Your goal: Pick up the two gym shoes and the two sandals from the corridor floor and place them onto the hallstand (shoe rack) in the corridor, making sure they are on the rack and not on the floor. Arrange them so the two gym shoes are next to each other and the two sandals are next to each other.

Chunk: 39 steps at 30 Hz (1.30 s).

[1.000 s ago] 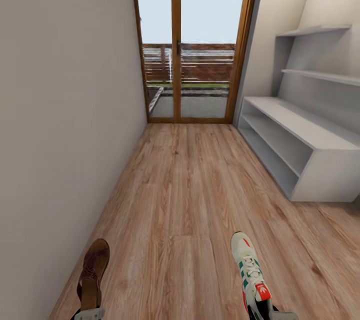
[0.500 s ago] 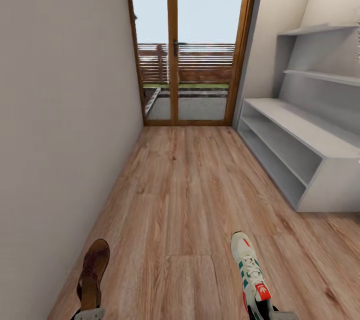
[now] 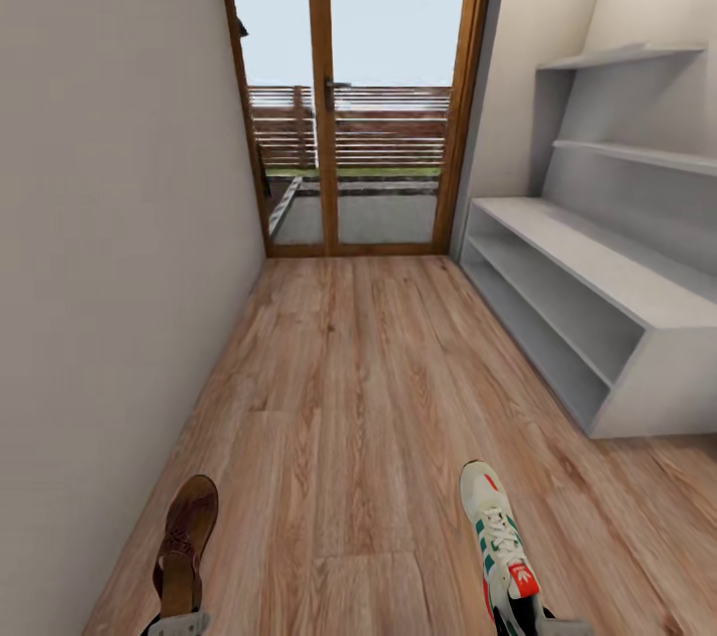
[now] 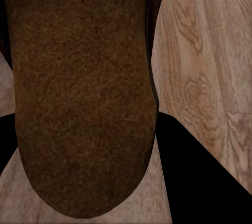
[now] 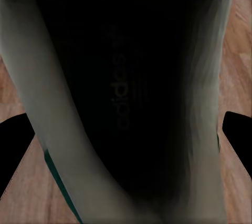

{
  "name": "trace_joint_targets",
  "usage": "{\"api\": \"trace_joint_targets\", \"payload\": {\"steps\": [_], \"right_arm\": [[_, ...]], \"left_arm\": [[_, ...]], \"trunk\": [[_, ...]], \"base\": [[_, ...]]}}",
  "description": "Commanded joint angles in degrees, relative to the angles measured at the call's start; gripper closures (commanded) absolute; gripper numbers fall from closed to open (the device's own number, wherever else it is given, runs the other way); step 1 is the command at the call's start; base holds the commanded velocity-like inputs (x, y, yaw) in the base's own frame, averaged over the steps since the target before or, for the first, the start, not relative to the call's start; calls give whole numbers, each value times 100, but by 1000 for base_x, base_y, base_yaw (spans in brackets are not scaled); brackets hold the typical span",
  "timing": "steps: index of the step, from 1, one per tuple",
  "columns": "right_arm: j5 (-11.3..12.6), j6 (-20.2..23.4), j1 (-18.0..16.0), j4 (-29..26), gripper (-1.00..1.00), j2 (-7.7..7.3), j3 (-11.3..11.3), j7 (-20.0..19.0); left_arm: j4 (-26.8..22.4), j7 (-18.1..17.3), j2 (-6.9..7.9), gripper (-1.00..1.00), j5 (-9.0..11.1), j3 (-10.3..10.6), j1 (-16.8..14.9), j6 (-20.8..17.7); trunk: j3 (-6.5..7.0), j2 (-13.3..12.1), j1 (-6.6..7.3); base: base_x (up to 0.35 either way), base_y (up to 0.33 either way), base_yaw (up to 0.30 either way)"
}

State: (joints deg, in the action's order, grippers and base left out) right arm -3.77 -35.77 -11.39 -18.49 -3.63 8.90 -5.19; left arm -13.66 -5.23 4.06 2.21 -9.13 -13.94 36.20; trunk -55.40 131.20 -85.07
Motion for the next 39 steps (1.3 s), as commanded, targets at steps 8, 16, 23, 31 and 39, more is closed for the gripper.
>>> {"api": "trace_joint_targets", "payload": {"steps": [8,16,23,31,39], "right_arm": [[-36,-18,-4,3,100,3,50,-44],[-36,-18,-4,3,100,3,50,-44],[-36,-18,-4,3,100,3,50,-44],[-36,-18,-4,3,100,3,50,-44],[-36,-18,-4,3,100,3,50,-40]], "left_arm": [[4,-48,-2,100,7,-35,-4,10],[4,-48,-9,100,7,-30,-4,10],[4,-48,-7,100,7,-31,-4,10],[4,-48,-6,100,7,-29,-4,10],[4,-48,-7,100,7,-28,-4,10]], "trunk": [[-5,2,-2],[-5,2,-2],[-5,2,-2],[-5,2,-2],[-5,2,-2]], "base": [[336,0,-1],[336,0,0],[336,0,0],[336,0,-59],[336,0,-54]]}}
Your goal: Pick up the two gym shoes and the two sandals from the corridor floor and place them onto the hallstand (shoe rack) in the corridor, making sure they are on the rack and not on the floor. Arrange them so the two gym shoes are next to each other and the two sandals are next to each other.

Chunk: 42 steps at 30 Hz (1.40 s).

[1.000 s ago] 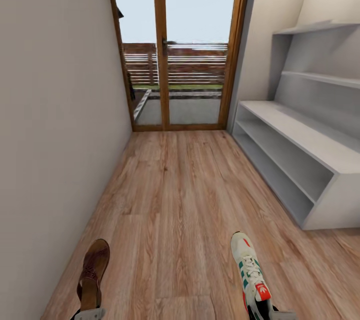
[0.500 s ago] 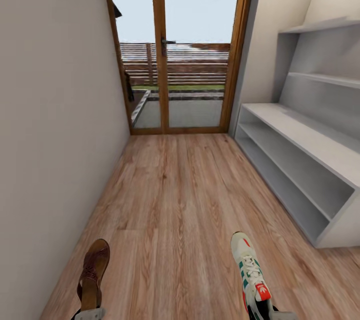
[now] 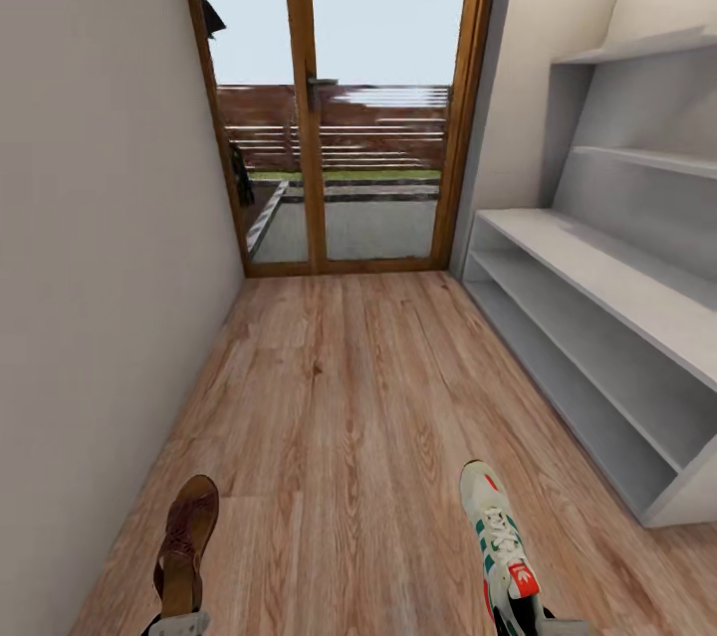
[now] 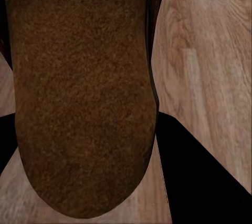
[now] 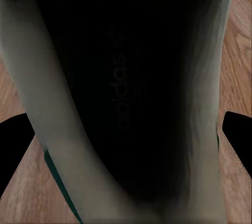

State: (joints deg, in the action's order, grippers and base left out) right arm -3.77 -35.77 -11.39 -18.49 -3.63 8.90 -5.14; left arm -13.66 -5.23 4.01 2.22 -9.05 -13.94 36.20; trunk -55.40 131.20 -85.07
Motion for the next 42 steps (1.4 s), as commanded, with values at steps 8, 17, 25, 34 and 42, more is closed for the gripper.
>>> {"api": "trace_joint_targets", "payload": {"steps": [8,17,25,34,42], "right_arm": [[-36,-18,-4,3,100,3,50,-40],[-36,-18,-4,3,100,3,50,-39],[-36,-18,-4,3,100,3,50,-47],[-36,-18,-4,3,100,3,50,-47],[-36,-18,-4,4,100,3,50,-48]], "left_arm": [[4,-48,-3,100,7,-36,-4,10],[4,-48,-2,100,7,-35,-4,10],[4,-48,-4,100,7,-35,-4,10],[4,-48,-4,100,7,-35,-4,10],[4,-48,-5,100,7,-35,-4,10]], "trunk": [[-5,2,-2],[-5,2,-2],[-5,2,-2],[-5,2,-2],[-5,2,-2]], "base": [[336,0,-2],[336,0,0],[336,0,0],[336,0,0],[336,0,0]]}}
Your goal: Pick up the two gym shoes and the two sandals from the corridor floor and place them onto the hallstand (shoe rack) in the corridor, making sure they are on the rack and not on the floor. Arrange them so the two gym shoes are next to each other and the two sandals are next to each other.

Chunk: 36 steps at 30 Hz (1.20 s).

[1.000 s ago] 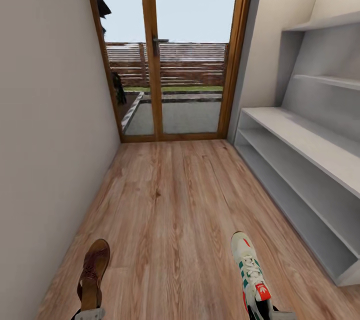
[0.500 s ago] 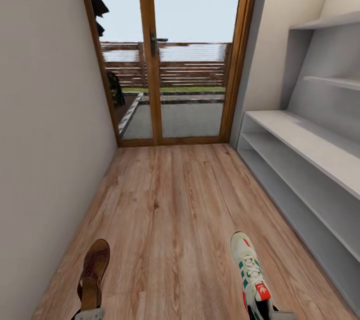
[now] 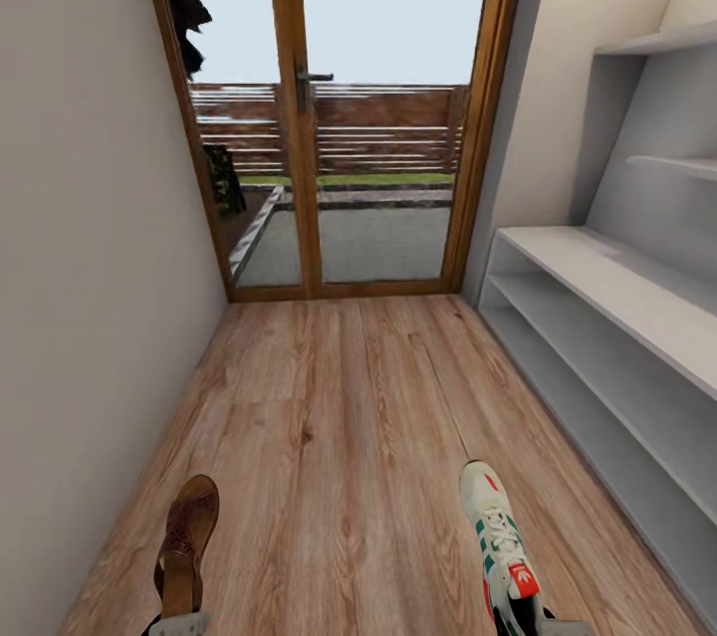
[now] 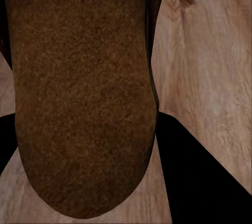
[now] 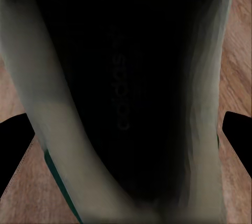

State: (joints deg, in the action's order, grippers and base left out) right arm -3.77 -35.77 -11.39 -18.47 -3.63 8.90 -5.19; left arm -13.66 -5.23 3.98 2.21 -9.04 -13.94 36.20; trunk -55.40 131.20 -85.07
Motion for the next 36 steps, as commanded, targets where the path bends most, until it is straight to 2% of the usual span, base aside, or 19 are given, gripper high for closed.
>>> {"api": "trace_joint_targets", "payload": {"steps": [1,23,36], "right_arm": [[-36,-18,-4,3,100,3,50,-44],[-36,-18,-4,1,100,3,50,-44],[-36,-18,-4,2,100,3,50,-44]], "left_arm": [[4,-48,-2,100,7,-36,-4,10],[4,-48,-1,100,7,-36,-4,10],[4,-48,4,100,7,-36,-4,10]], "trunk": [[-5,2,-2],[-5,2,-2],[-5,2,-2]], "base": [[336,0,0],[336,0,-8],[327,52,-242]]}}
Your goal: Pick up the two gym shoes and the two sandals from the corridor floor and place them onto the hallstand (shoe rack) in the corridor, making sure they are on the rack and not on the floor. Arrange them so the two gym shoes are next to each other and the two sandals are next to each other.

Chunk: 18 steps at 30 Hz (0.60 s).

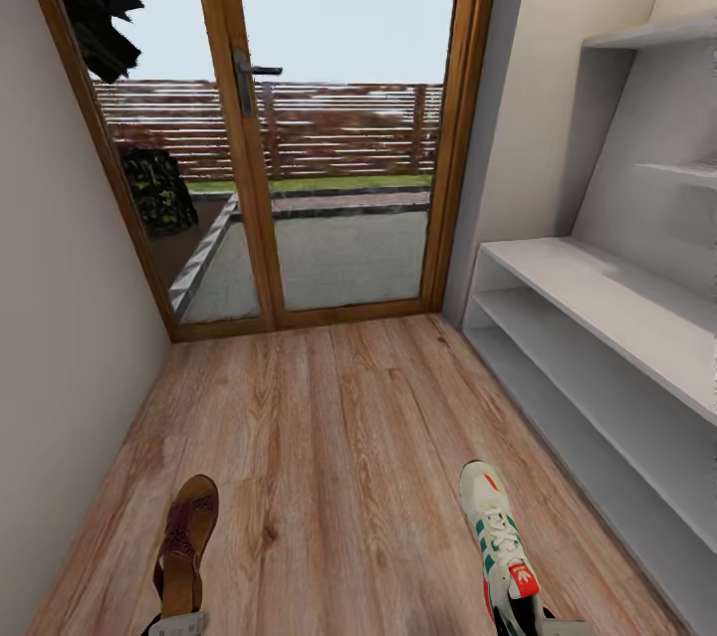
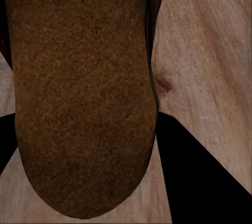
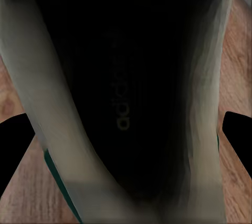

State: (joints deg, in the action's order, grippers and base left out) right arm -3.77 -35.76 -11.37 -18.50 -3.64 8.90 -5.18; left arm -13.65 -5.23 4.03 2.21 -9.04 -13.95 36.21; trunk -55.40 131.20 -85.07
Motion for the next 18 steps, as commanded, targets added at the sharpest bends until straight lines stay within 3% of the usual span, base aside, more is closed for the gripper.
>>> {"api": "trace_joint_targets", "payload": {"steps": [1,18], "right_arm": [[-36,-19,-5,4,100,3,50,-44],[-36,-19,-5,4,100,3,50,-44]], "left_arm": [[2,-48,-2,100,7,-36,-2,9],[2,-48,-3,100,7,-36,-2,9]], "trunk": [[-5,2,-2],[-5,2,-2]], "base": [[298,167,-284],[274,188,-284]]}}
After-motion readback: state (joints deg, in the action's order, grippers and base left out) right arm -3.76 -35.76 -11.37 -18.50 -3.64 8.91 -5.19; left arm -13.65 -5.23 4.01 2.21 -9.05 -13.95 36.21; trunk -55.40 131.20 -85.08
